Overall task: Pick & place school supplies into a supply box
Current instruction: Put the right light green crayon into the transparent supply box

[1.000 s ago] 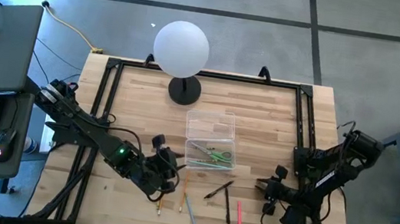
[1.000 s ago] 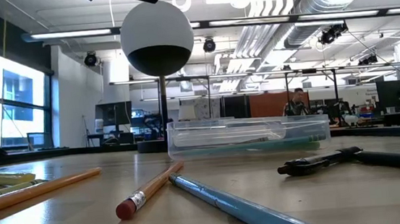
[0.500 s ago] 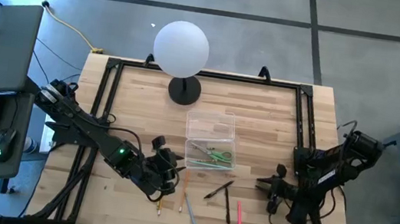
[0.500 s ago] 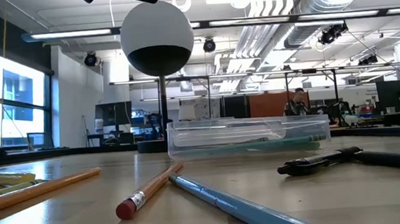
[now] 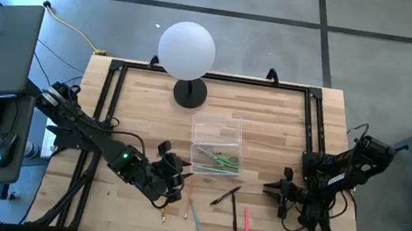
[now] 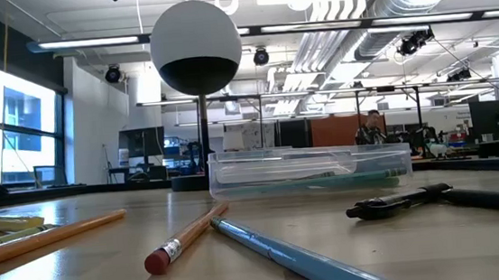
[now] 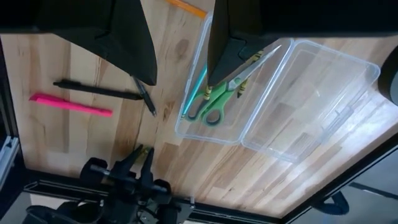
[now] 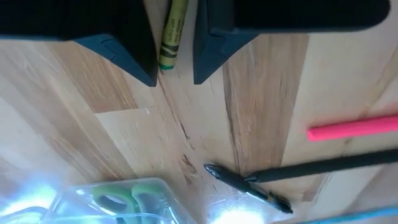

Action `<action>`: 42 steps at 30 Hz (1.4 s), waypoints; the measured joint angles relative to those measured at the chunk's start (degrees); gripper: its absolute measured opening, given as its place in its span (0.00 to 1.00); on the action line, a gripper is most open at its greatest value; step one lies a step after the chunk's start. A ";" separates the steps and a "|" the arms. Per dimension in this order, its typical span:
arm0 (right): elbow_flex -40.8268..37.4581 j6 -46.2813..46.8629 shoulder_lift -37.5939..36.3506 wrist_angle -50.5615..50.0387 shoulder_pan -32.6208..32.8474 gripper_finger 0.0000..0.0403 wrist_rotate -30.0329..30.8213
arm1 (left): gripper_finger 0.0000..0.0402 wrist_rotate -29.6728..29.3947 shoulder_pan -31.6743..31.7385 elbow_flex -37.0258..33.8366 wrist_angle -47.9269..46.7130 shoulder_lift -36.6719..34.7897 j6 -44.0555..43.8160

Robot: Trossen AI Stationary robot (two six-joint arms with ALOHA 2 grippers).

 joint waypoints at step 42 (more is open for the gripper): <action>5.77 -41.30 -9.04 19.77 -16.00 0.02 -1.61 | 0.43 13.38 0.00 0.07 0.76 0.04 0.19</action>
